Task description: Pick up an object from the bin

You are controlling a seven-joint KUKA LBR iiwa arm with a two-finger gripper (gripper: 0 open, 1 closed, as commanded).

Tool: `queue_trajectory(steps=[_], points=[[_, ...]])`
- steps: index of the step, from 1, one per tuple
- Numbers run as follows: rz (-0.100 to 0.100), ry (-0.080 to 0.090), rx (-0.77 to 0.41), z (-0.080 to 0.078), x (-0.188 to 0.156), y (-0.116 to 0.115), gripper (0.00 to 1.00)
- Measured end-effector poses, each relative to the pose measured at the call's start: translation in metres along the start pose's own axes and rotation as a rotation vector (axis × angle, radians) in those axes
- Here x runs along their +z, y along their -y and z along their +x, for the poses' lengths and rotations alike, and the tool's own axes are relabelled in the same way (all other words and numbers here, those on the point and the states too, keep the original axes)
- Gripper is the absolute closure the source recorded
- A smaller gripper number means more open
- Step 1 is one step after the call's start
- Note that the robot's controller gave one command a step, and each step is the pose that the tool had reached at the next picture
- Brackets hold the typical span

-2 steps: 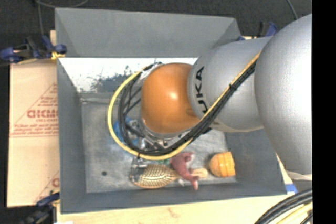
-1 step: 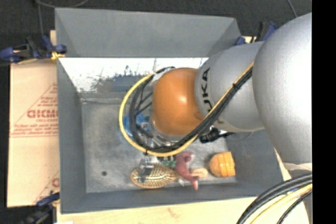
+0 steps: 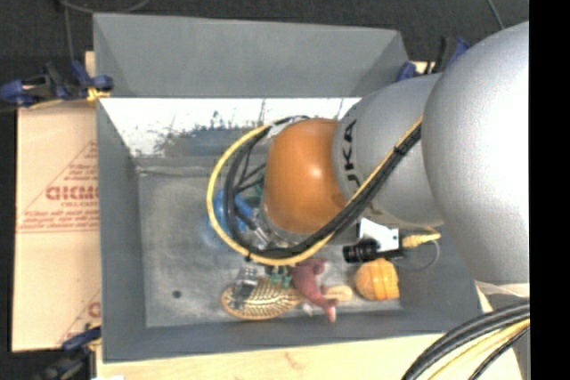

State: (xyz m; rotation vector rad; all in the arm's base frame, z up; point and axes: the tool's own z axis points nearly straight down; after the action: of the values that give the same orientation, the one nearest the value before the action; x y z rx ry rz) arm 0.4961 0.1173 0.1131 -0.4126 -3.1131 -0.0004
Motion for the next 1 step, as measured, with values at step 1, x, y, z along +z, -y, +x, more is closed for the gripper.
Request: queue_trajectory(steps=[1], points=[[0.001, 0.002, -0.19, 0.0035, 0.0111, 0.0003, 0.0]])
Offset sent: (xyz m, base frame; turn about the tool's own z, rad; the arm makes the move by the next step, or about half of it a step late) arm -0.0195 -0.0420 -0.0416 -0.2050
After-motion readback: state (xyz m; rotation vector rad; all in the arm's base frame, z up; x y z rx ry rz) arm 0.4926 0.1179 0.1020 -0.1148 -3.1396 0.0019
